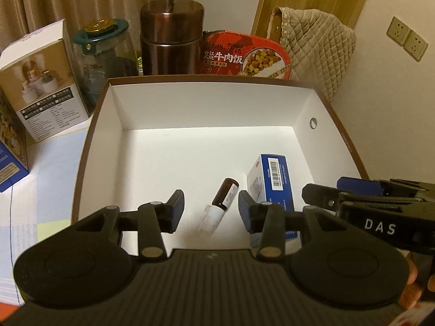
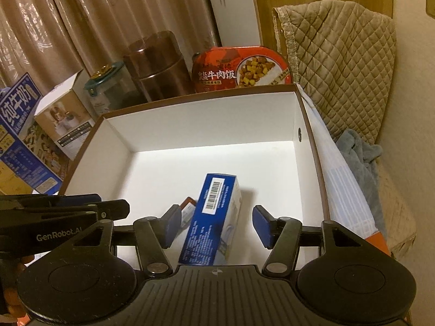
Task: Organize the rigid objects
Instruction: 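Lower and release the spray bottle with the left tool while the right tool releases the blue box, then move both tools back and grasp the green-white spray box with the left tool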
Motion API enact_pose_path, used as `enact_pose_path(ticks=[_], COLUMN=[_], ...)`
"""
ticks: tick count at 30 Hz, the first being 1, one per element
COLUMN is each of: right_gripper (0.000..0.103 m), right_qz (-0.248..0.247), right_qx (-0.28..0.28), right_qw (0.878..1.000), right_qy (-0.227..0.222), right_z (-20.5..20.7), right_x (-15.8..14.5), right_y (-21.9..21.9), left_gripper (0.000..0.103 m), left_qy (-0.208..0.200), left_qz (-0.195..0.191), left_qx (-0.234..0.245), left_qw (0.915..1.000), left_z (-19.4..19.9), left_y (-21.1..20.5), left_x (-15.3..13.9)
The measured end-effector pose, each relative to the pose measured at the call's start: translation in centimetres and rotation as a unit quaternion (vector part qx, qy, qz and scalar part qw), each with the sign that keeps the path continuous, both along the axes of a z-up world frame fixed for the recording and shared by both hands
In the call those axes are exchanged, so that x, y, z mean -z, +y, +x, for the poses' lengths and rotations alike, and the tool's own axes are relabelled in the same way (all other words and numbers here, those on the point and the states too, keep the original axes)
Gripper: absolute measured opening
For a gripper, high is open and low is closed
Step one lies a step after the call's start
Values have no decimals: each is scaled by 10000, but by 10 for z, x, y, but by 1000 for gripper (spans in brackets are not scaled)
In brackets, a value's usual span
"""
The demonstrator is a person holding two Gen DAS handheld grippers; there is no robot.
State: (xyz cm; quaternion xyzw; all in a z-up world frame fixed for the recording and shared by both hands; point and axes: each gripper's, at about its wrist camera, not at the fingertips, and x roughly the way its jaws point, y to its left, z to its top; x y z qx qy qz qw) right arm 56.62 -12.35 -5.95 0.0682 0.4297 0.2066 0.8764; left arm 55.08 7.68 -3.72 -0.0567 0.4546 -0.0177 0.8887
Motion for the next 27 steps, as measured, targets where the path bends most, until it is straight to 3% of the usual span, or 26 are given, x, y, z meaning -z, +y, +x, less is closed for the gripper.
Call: enact_pose_path(ticks=[27], right_gripper=[55], right_qz=[510], right_qx=[-456], right_qw=[9967], right_qy=[-444], right_z=[-107], right_x=[-43], right_y=[-44], left_gripper=[42], left_qy=[-504], left_qz=[65], left_qx=[-220], left_qw=[9985], left_z=[-145], left_y=[-15], left_x=[-53])
